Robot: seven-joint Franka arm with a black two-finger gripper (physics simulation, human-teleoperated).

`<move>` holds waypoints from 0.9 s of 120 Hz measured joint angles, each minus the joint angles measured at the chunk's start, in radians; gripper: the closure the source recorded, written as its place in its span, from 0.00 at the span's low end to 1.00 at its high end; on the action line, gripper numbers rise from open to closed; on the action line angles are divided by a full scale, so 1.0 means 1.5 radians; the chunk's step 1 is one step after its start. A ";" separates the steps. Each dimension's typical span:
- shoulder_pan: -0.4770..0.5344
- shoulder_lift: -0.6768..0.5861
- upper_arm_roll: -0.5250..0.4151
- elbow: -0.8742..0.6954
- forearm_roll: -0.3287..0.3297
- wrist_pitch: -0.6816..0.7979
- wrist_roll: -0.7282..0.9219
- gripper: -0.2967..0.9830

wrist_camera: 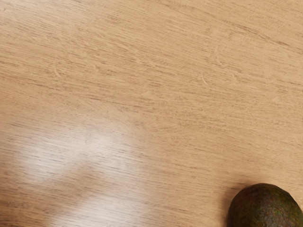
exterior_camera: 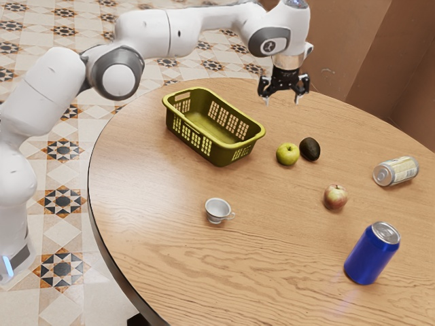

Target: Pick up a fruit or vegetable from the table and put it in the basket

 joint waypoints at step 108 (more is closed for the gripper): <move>0.012 0.224 -0.127 0.054 0.006 0.353 0.035 0.25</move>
